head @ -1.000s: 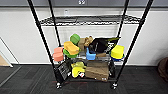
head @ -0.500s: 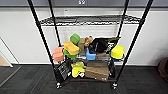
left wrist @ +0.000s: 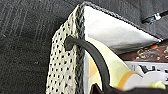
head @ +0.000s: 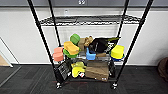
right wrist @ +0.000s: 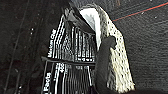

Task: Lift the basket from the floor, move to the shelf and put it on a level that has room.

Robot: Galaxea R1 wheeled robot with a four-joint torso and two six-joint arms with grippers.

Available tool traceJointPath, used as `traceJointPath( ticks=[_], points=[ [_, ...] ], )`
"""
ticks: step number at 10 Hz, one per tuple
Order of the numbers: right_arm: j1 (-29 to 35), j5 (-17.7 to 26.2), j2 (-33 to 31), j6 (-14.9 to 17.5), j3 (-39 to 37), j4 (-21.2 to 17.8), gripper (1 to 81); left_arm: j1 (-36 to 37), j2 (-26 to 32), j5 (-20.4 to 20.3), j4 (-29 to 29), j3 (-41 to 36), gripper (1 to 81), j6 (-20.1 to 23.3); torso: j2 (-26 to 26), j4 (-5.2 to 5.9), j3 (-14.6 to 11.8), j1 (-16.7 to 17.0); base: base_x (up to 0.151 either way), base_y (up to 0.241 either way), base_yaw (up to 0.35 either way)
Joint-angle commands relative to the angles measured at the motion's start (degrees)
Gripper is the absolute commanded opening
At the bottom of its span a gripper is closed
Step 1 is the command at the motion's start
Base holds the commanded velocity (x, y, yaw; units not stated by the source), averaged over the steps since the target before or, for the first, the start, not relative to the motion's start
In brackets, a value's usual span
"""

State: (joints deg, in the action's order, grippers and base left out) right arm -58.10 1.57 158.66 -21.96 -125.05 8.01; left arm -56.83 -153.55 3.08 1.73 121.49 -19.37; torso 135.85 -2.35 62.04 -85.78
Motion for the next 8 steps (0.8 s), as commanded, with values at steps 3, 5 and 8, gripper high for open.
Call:
traceJointPath(
  ticks=[3, 5, 8],
  points=[
    [5.7, 1.1, 0.1, -0.7, 3.1, -1.1, 1.0, 5.7, -0.4, 1.0, -0.9, -2.7, 1.0, -0.8, 0.0, 0.00, 0.0, 0.0, 0.000, 0.000, 0.000],
    [5.6, 0.4, -2.3, -1.1, 6.8, -2.8, 1.0, 5.7, 1.4, 1.0, -1.3, -5.3, 1.0, -1.2, 0.0, 0.00, 0.0, 0.0, 0.000, 0.000, 0.000],
    [7.0, -0.9, -5.7, -2.1, 11.8, -4.3, 1.0, 6.1, 4.6, 0.8, -1.4, -11.2, 1.0, -1.8, -5.7, 0.00, 0.0, 3.7, 0.000, 0.000, 0.000]
  ],
)
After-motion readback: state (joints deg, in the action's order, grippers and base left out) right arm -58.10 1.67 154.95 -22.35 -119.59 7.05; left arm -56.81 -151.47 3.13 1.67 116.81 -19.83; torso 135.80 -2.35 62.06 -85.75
